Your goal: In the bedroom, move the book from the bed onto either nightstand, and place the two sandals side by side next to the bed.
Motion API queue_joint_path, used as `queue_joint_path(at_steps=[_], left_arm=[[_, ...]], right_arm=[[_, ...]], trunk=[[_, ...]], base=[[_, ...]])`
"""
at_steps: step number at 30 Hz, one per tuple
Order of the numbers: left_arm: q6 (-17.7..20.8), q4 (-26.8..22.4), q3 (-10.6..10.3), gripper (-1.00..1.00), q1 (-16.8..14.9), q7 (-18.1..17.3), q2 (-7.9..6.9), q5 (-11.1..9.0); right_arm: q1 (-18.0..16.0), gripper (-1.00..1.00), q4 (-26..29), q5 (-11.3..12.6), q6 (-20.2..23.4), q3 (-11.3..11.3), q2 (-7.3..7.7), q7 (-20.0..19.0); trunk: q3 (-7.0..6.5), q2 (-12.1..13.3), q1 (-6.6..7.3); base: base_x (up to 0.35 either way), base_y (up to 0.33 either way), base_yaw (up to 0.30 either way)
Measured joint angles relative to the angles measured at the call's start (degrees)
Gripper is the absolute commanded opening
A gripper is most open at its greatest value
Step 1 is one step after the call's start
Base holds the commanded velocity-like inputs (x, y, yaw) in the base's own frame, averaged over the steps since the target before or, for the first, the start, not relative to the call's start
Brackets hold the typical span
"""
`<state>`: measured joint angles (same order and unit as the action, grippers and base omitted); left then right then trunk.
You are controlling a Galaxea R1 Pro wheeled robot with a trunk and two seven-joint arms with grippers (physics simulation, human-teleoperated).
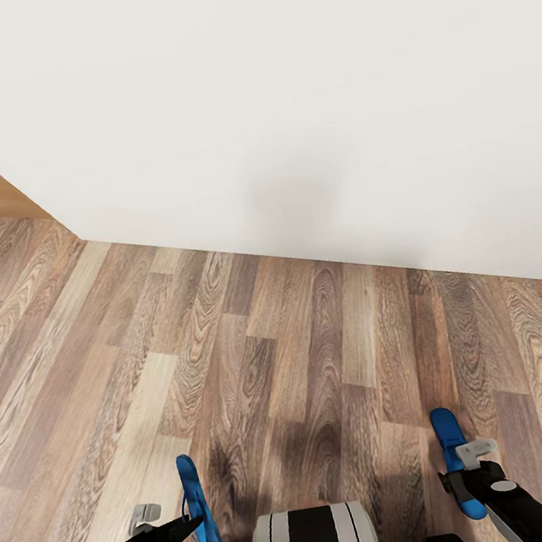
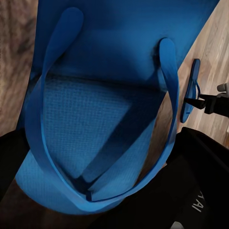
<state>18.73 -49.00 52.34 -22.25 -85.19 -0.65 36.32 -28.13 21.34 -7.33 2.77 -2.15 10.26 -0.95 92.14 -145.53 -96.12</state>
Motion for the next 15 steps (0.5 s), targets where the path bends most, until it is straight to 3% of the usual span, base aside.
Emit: queue_joint_path(at_steps=[1,2,15], left_arm=[[0.00,0.00,0.00,-1.00,0.00,0.00,0.00,-0.01],[0.00,0.00,0.00,-1.00,-0.01,0.00,0.00,-0.01],[0.00,-0.01,0.00,-1.00,0.01,0.00,0.00,-0.02]], right_arm=[[0.00,1.00,0.00,0.00,0.00,0.00,-0.01,0.00],[0.00,-1.00,0.00,0.00,0.01,0.00,0.00,0.00],[0.00,-1.00,0.63,-0.15,0.01,-0.08,0.00,0.05]], trunk=[[0.00,0.00,0.00],[0.00,0.00,0.00],[0.00,0.00,0.00]], base=[[0.000,0.000,0.000],[0.000,0.000,0.000],[0.000,0.000,0.000]])
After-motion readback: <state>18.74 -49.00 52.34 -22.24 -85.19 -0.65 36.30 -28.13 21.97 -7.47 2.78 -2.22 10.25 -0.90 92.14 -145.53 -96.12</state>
